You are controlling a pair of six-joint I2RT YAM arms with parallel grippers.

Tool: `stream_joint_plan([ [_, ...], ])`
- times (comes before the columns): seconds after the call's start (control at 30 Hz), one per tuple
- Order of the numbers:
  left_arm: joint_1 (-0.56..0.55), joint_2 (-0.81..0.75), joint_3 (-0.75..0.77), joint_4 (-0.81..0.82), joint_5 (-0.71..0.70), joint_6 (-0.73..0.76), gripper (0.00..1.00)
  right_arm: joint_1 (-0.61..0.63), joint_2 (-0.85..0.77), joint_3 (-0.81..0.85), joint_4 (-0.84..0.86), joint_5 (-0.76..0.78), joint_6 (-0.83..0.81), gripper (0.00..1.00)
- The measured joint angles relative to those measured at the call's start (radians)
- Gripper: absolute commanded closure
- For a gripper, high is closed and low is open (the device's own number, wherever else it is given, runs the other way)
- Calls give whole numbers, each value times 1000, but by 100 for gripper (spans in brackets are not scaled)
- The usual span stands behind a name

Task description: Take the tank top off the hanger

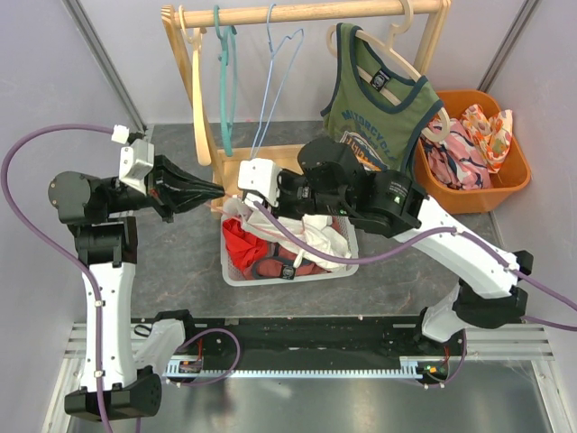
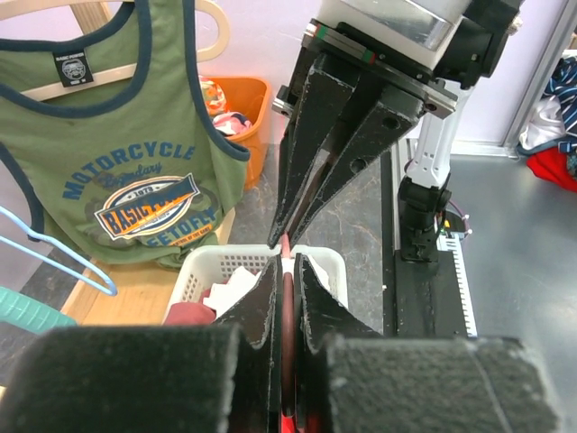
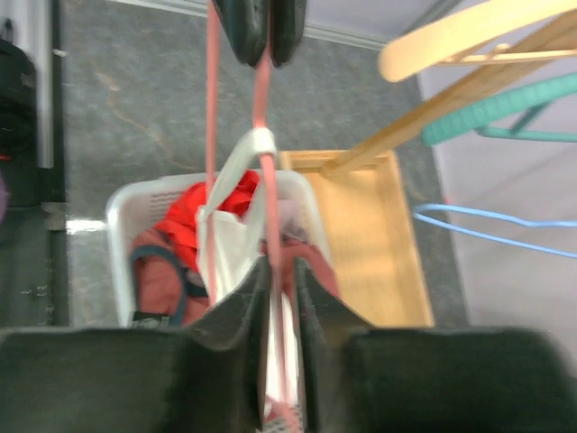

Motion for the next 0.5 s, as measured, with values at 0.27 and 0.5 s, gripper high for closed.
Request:
stream_joint_plan([
  [0.27, 3, 33, 47, 13, 5, 5, 98, -2, -211, -392, 360, 215, 13, 42],
  [0.5, -6, 55, 102, 13, 27, 14, 98, 9, -454, -702, 691, 191, 89, 41],
])
